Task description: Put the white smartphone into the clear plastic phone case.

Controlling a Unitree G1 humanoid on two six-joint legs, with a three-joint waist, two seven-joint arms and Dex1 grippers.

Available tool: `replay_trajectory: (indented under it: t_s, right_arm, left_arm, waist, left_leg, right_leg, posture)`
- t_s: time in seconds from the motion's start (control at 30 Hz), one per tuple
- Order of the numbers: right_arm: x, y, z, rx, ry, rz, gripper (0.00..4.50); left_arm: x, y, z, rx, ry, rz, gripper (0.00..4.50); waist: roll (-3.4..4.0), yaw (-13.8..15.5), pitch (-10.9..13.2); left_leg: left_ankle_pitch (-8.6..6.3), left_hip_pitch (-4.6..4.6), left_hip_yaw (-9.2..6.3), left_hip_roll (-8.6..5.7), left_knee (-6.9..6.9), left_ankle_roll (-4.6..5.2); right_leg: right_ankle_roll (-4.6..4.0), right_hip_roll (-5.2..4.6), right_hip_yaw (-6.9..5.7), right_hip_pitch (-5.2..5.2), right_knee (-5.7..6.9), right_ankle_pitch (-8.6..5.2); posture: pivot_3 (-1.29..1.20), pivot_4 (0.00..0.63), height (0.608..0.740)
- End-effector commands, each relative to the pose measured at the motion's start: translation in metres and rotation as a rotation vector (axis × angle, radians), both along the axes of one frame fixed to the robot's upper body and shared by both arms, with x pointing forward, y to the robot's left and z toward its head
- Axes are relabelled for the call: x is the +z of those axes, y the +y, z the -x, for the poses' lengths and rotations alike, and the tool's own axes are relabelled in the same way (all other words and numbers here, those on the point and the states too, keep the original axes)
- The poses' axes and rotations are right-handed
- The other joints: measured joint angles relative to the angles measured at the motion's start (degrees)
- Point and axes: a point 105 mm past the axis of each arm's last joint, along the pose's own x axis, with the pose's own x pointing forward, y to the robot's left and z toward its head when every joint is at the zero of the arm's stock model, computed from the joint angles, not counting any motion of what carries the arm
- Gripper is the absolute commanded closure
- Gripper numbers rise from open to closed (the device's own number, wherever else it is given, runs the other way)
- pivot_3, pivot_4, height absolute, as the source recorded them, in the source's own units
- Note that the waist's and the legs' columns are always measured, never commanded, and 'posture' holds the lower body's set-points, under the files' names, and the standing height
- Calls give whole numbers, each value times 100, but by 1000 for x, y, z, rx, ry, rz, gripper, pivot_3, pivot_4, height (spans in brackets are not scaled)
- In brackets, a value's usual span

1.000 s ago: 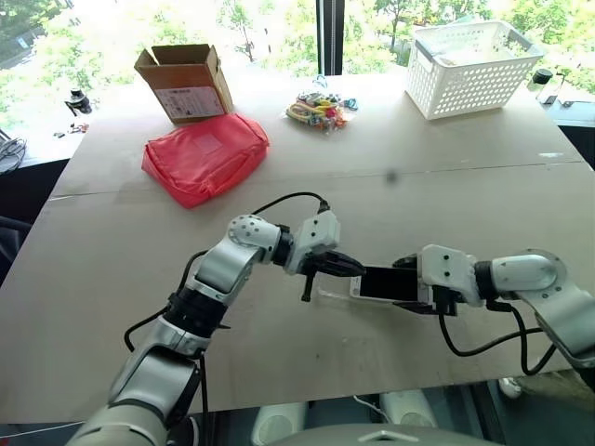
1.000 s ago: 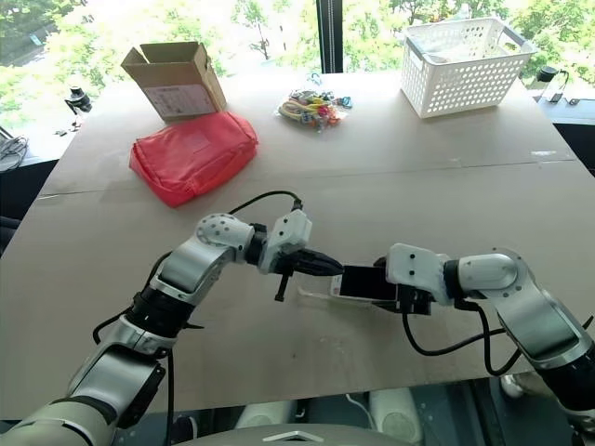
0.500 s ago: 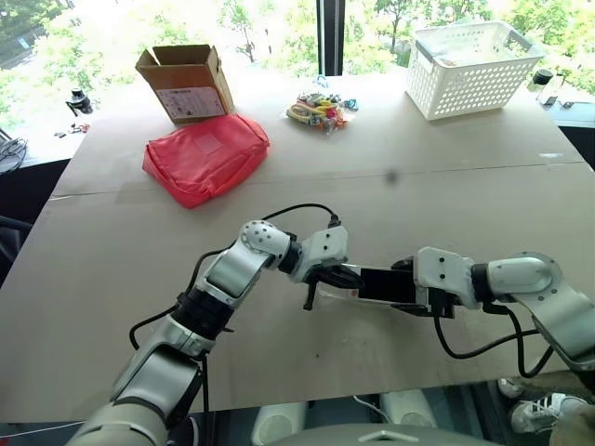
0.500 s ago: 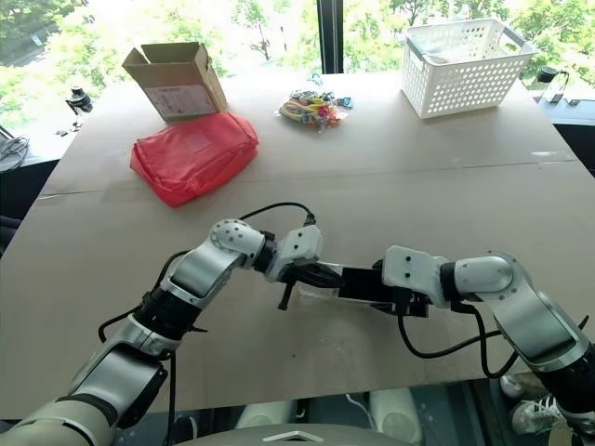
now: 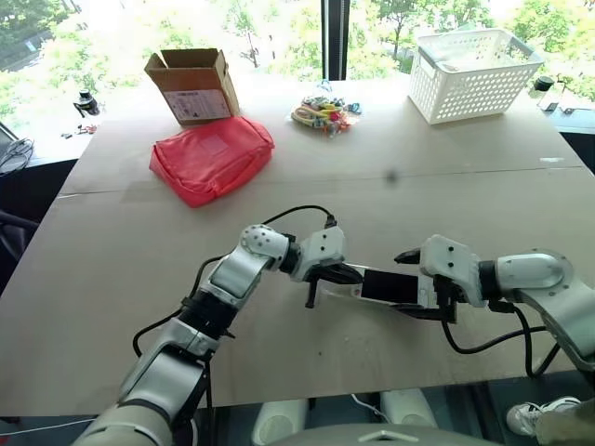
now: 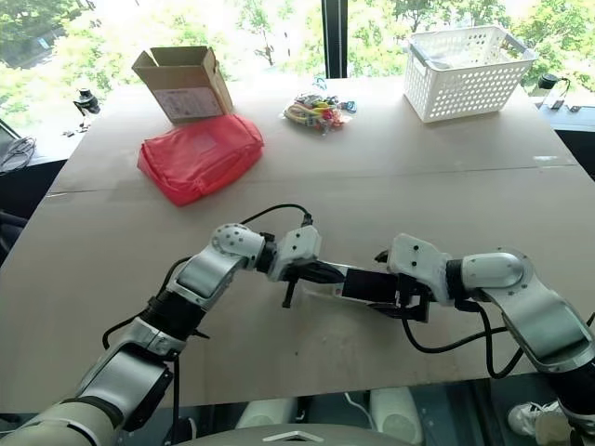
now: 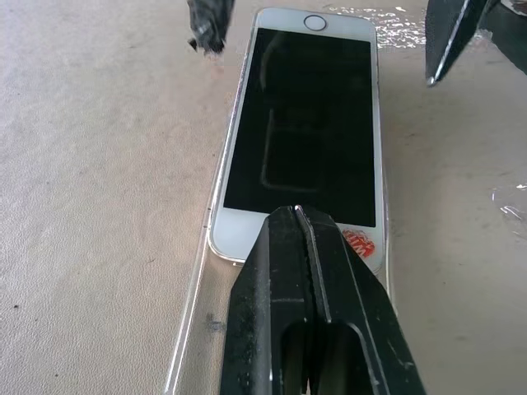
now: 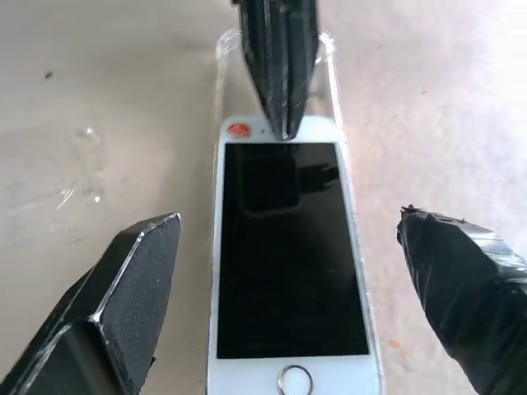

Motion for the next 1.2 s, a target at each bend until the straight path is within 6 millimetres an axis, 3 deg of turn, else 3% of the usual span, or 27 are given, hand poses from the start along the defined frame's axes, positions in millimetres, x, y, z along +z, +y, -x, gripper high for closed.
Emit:
replay_trajectory:
  t_s: [0.03,0.07,0.2,0.33,0.4,0.57,0.63,0.8,0.9,1.1,1.2]
  right_arm:
    - [16,-19,0,-71,-33,-5,30]
    - [18,-28,3,-92,-5,3,30]
    - [13,-52,9,-135,42,104,1854]
    - [-2,-51,15,-90,65,154,3801]
    - [-5,-47,14,-65,55,171,4411]
    - [-11,-38,11,-28,54,175,4411]
    - [-14,-37,11,-23,57,176,4411]
    - [-15,-35,10,-20,55,173,4411]
    - [-16,-34,10,-17,55,169,4411]
    - [-16,-33,9,-14,49,163,4411]
    - [-16,-34,10,-15,49,163,4411]
  left_arm:
    - [-42,16,5,51,84,-145,4500]
    - [-41,15,4,51,77,-142,4500]
    - [-30,10,2,45,44,-96,4500]
    - [-1,-5,-1,43,-20,7,4500]
    - [13,-8,-1,37,-47,45,4500]
    - [54,-3,-9,95,-71,142,4500]
    - [60,6,-14,135,-69,150,4500]
    - [44,47,-24,215,-76,13,4500]
    - [34,64,-19,216,-43,-56,4500]
    - [18,71,-8,188,-16,-122,4500]
    - [17,63,-4,173,-10,-109,4500]
  waist:
    - [-2,7,-14]
    - [0,12,-20]
    - [12,5,-32]
    - [11,-23,-32]
    - [10,-32,-29]
    - [9,-44,-21]
    - [10,-39,-21]
    - [11,-51,-20]
    - [11,-48,-19]
    - [12,-33,-17]
    - [10,-31,-16]
  left_leg:
    - [0,1,-3,0,0,0]
    - [0,4,-4,0,1,0]
    - [-1,14,-4,0,1,1]
    - [-1,17,0,1,1,1]
    - [0,15,0,1,1,1]
    - [0,-8,-17,2,2,0]
    - [0,-12,-23,2,2,0]
    - [0,-13,-20,1,-1,-1]
    - [0,-13,-22,2,-2,-1]
    - [0,-17,-23,3,-2,0]
    - [0,-19,-25,4,-2,0]
  right_leg:
    - [0,0,-4,4,-1,0]
    - [0,-1,-5,9,-2,0]
    - [0,-1,-12,21,-2,-1]
    - [1,0,-21,29,-5,-2]
    - [2,0,-23,28,-6,-2]
    - [1,0,-22,0,-1,-1]
    - [1,0,-27,-3,0,-1]
    - [1,0,-27,-6,-3,-2]
    - [0,0,-28,-6,-3,-2]
    - [0,-1,-30,-6,-6,-2]
    - [0,-1,-31,-7,-6,-2]
  posture:
    - [0,150,740]
    - [0,150,740]
    - [0,150,740]
    - [0,150,740]
    - [0,150,740]
    - [0,150,740]
    - [0,150,740]
    - [0,150,740]
    - [0,150,740]
    - [0,150,740]
    - [0,150,740]
